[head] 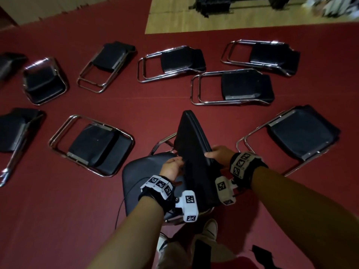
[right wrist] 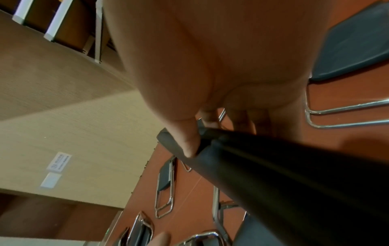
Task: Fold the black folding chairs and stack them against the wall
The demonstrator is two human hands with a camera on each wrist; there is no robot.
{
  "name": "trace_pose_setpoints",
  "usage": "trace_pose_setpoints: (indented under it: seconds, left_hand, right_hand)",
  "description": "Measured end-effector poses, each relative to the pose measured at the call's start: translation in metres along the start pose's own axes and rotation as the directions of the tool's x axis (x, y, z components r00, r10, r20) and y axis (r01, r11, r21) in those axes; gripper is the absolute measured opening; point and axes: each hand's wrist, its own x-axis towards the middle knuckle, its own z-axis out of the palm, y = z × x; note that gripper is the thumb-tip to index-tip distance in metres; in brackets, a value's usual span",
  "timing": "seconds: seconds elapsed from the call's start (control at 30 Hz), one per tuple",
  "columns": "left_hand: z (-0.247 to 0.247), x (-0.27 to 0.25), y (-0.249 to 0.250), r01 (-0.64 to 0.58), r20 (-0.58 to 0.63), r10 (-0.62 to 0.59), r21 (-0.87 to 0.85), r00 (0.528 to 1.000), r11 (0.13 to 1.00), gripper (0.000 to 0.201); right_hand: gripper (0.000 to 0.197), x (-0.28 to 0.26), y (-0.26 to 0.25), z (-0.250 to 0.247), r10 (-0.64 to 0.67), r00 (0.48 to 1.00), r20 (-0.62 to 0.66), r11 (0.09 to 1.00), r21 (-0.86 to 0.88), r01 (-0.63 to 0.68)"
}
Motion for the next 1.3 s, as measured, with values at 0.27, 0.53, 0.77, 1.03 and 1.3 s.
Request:
trace_pose_setpoints:
  seconds: [0.27, 0.53, 0.77, 1.03, 1.3]
  left_hand:
    - [-0.043, -0.015, -0.005, -0.011, 0.065, 0.010, 0.014, 0.998, 1.000, 0.042]
    - [-0.103, -0.027, -0.027, 0.005, -0.001, -0.005, -0.058, 1.000, 0.998, 0.033]
    - [-0.146, -0.017, -0.062, -0.086, -0.166, 0.062, -0.143, 0.984, 0.986, 0.038]
    - [-0.217, 0.011, -0.097, -0.086, -0.271, 0.036, -0.175, 0.962, 0.981, 0.036]
    - [-0.311, 0.060, -0.149, 0.035, -0.292, -0.060, -0.090, 0.955, 0.995, 0.041]
  right_hand:
    - [0.049, 0.013, -0.035, 0.071, 0.032, 0.984, 0.174, 0.999, -0.035, -0.026]
    - [0.051, 0.024, -0.060, 0.129, -0.023, 0.959, 0.283, 0.998, -0.046, 0.038]
    - [0.045, 0.031, -0.071, 0.184, -0.006, 0.928, 0.372, 0.995, -0.088, 0.042]
    - [0.058, 0.046, -0.069, 0.242, 0.129, 0.913, 0.386, 0.989, -0.111, -0.092]
    - [0.055, 0.079, -0.071, 0.336, 0.201, 0.953, 0.226, 0.979, -0.072, -0.189]
